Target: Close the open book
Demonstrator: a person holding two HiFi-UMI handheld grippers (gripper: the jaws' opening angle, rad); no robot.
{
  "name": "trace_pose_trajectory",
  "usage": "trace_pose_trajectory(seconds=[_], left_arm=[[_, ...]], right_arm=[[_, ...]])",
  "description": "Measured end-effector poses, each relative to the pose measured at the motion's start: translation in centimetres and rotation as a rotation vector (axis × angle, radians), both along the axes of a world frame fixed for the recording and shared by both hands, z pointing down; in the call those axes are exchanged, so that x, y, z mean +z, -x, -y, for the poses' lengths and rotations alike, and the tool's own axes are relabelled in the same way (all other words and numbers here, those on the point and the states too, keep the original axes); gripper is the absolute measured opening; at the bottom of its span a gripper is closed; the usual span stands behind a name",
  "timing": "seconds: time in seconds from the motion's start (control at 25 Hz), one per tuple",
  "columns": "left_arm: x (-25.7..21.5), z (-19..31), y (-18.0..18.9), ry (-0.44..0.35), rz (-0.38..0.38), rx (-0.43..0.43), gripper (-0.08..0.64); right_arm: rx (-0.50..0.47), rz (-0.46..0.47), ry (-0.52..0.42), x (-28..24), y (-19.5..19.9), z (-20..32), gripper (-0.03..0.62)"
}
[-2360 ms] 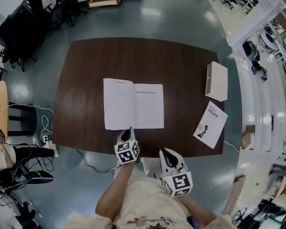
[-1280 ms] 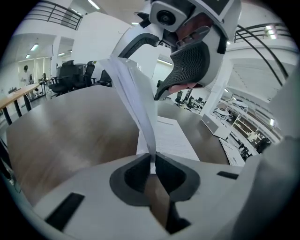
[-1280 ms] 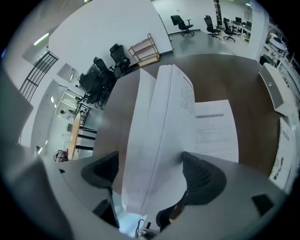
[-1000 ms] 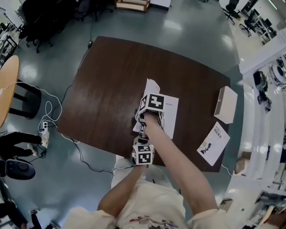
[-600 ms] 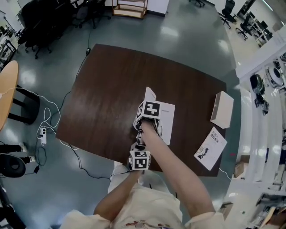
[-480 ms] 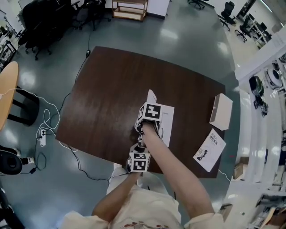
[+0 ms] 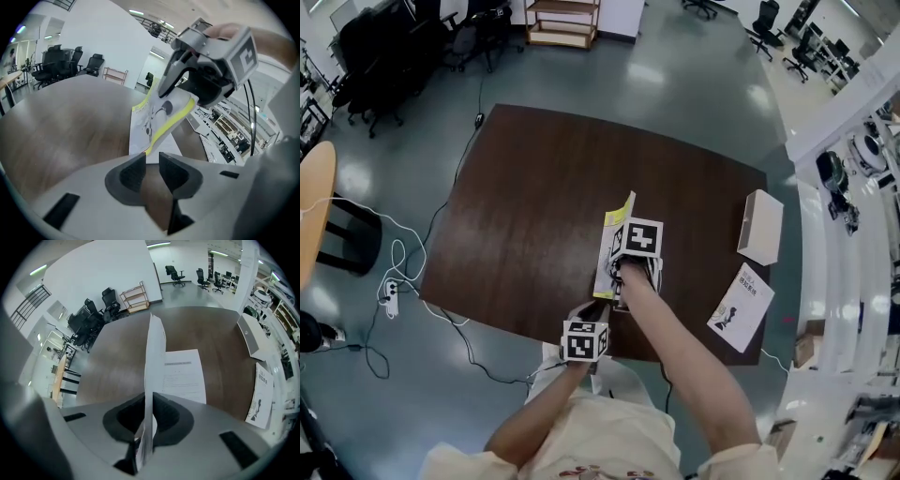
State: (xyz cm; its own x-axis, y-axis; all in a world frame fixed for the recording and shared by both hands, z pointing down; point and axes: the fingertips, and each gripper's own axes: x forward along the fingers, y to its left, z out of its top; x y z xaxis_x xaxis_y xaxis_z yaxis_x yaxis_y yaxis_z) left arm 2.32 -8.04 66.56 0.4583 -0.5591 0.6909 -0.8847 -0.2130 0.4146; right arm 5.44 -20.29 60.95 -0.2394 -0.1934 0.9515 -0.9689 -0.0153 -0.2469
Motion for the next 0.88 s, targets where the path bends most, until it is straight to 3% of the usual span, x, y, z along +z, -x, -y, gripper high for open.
trace_pose_trajectory(seconds=[0.12, 0.32, 0.64, 0.88], left_arm=[[-0.4, -0.1, 0.5, 0.014, -0.012, -0.008, 0.082], [-0.4, 0.1, 1.5, 0.036, 0.007, -0.023, 0.011], [-0.8, 0.6, 1.9, 0.074, -0.018, -0.007, 0.006], [-1.4, 0.6, 1.4, 0.117, -0.042, 0.033, 0.005]], right_arm=[[0.027, 0.019, -0.007, 0.5, -1.9, -0.3, 0.041], [0.061, 0.043, -0.025, 1.4, -4.5, -0.8, 0.041], [0.062, 0.034, -0.051, 4.4, -7.8, -0.9, 0.041], [0.123, 0.103, -0.105, 8.2, -10.5, -1.3, 0.042]])
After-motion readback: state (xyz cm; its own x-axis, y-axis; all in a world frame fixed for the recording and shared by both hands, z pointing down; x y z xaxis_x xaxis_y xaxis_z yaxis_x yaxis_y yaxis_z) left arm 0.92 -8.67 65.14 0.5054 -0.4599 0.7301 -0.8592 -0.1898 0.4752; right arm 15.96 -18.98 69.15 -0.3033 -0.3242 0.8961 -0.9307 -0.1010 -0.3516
